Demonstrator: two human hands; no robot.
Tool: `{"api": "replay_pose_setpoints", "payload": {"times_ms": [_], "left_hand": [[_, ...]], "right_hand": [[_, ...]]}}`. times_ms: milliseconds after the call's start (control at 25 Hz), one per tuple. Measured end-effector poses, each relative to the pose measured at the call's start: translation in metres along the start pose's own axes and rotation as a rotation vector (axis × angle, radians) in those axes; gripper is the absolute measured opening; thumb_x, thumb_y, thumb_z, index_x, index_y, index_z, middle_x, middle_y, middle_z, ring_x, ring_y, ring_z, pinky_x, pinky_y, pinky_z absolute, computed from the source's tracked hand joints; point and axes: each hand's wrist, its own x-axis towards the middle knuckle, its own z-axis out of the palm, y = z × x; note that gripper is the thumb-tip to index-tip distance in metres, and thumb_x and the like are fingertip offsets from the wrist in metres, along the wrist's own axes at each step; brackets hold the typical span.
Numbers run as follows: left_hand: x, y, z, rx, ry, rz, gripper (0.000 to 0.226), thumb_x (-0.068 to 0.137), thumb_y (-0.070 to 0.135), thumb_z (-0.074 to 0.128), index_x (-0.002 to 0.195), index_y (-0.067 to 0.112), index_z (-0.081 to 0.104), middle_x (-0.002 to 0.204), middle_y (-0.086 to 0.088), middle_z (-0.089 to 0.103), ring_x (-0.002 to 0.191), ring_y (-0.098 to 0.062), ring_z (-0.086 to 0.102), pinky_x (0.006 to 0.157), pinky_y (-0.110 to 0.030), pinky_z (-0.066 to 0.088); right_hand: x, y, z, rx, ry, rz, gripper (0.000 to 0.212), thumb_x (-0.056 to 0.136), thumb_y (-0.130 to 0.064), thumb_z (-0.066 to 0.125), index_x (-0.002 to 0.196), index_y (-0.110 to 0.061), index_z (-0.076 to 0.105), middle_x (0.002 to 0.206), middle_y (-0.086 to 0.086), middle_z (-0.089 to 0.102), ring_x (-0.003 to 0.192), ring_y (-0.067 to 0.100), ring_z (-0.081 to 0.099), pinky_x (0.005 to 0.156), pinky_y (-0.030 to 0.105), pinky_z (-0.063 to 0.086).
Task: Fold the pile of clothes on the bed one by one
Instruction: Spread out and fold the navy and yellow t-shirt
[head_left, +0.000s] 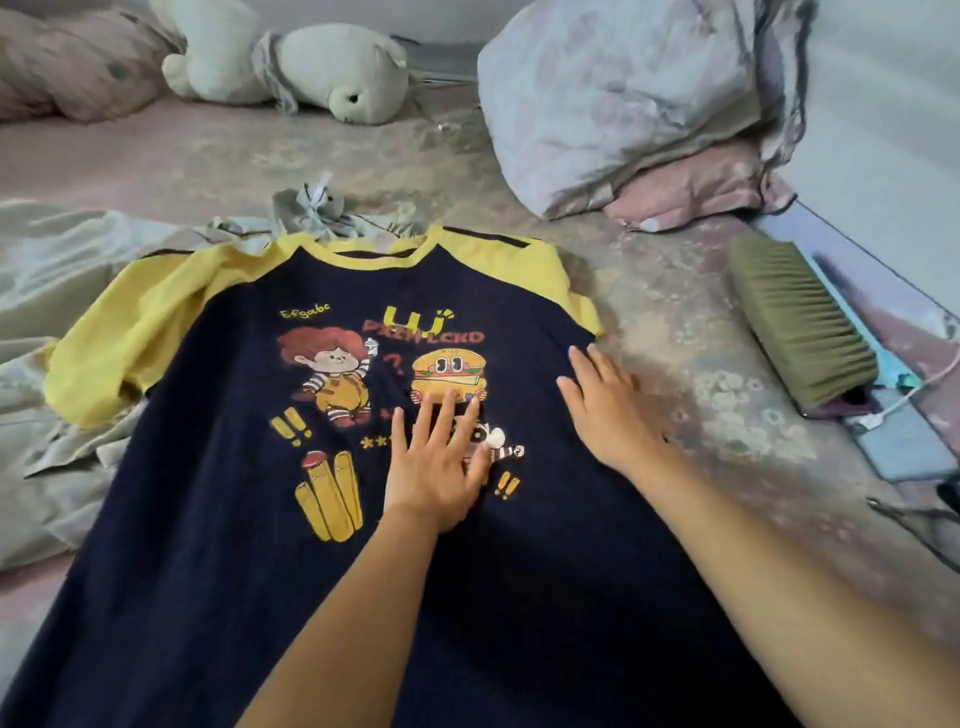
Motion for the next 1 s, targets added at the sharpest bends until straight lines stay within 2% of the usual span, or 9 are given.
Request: {"api": "replay_pose_setpoints", "payload": {"times_ms": [120, 280, 360, 440, 560, 680, 760, 840, 1000], "left_hand": [[-0.007, -0.001, 0.008, -0.018, 0.042, 0.008, 0.070, 0.081, 0.057, -0.018, 0.147, 0.035, -0.017, 0.154, 0.005, -0.022, 0.142, -0.019, -0.024, 0.115, -0.049, -0.014], [-0.001, -0.003, 0.014, -0.014, 0.139, 0.001, 0.064, 0.091, 0.055, 0.002, 0.151, 0.034, 0.006, 0.158, 0.003, 0.000, 0.146, -0.022, -0.004, 0.114, -0.051, -0.005], [-0.001, -0.003, 0.017, 0.003, 0.153, 0.004, 0.061, 0.094, 0.053, 0.010, 0.151, 0.032, 0.015, 0.157, 0.001, 0.012, 0.146, -0.024, 0.009, 0.113, -0.052, 0.002], [0.000, -0.003, 0.018, 0.015, 0.162, 0.010, 0.060, 0.095, 0.052, 0.012, 0.150, 0.030, 0.021, 0.156, 0.000, 0.019, 0.145, -0.025, 0.016, 0.111, -0.053, 0.007], [0.001, -0.003, 0.019, 0.017, 0.171, 0.015, 0.060, 0.096, 0.052, 0.011, 0.149, 0.029, 0.027, 0.154, -0.002, 0.027, 0.143, -0.026, 0.024, 0.109, -0.053, 0.013], [0.000, -0.004, 0.019, 0.006, 0.171, 0.019, 0.060, 0.097, 0.051, 0.007, 0.147, 0.027, 0.032, 0.152, -0.003, 0.032, 0.140, -0.027, 0.030, 0.107, -0.054, 0.017], [0.001, -0.004, 0.020, 0.003, 0.180, 0.014, 0.061, 0.098, 0.052, 0.006, 0.147, 0.027, 0.033, 0.152, -0.003, 0.033, 0.140, -0.027, 0.029, 0.107, -0.054, 0.018], [0.000, -0.004, 0.021, -0.002, 0.192, 0.014, 0.060, 0.098, 0.052, 0.007, 0.147, 0.028, 0.033, 0.152, -0.003, 0.032, 0.141, -0.026, 0.028, 0.108, -0.054, 0.018], [0.001, -0.004, 0.020, 0.003, 0.207, 0.021, 0.057, 0.096, 0.050, 0.019, 0.146, 0.027, 0.033, 0.152, -0.003, 0.032, 0.141, -0.025, 0.027, 0.109, -0.054, 0.017]], "right_hand": [[0.093, 0.030, -0.014, 0.051, 0.064, 0.183, 0.040, 0.101, -0.028, 0.032, 0.130, -0.005, 0.045, 0.136, 0.018, 0.044, 0.123, 0.036, 0.040, 0.098, 0.045, 0.037], [0.148, 0.029, -0.012, 0.083, -0.311, 0.302, 0.053, 0.088, -0.056, 0.042, 0.120, -0.016, 0.058, 0.129, 0.017, 0.053, 0.121, 0.036, 0.047, 0.102, 0.041, 0.038], [0.143, 0.012, -0.005, 0.306, -0.306, 0.217, 0.029, 0.080, -0.051, 0.056, 0.093, -0.025, 0.061, 0.103, 0.008, 0.064, 0.100, 0.028, 0.058, 0.084, 0.031, 0.049], [0.139, 0.002, -0.009, 0.603, -0.211, 0.215, 0.013, 0.085, -0.026, 0.063, 0.092, -0.017, 0.056, 0.085, 0.001, 0.059, 0.078, 0.019, 0.057, 0.059, 0.019, 0.044], [0.140, 0.016, -0.032, 1.219, -0.251, 0.430, 0.025, 0.091, -0.018, 0.062, 0.115, -0.011, 0.057, 0.096, 0.002, 0.066, 0.077, 0.012, 0.063, 0.059, 0.023, 0.053], [0.148, 0.043, -0.054, 1.478, -0.058, 0.535, 0.009, 0.093, -0.020, 0.059, 0.098, -0.013, 0.060, 0.089, 0.003, 0.067, 0.077, 0.013, 0.065, 0.057, 0.027, 0.053], [0.154, 0.060, -0.062, 1.395, 0.273, 0.438, 0.011, 0.087, -0.020, 0.066, 0.085, -0.019, 0.055, 0.083, 0.001, 0.063, 0.071, 0.012, 0.059, 0.056, 0.023, 0.047], [0.153, 0.076, -0.060, 0.993, 0.438, 0.279, 0.011, 0.085, -0.022, 0.064, 0.089, -0.021, 0.055, 0.092, 0.005, 0.060, 0.078, 0.014, 0.056, 0.066, 0.025, 0.044], [0.145, 0.105, -0.028, 0.176, 0.132, 0.414, 0.049, 0.086, -0.028, 0.060, 0.127, -0.003, 0.047, 0.126, 0.023, 0.053, 0.117, 0.038, 0.049, 0.092, 0.039, 0.041]]}}
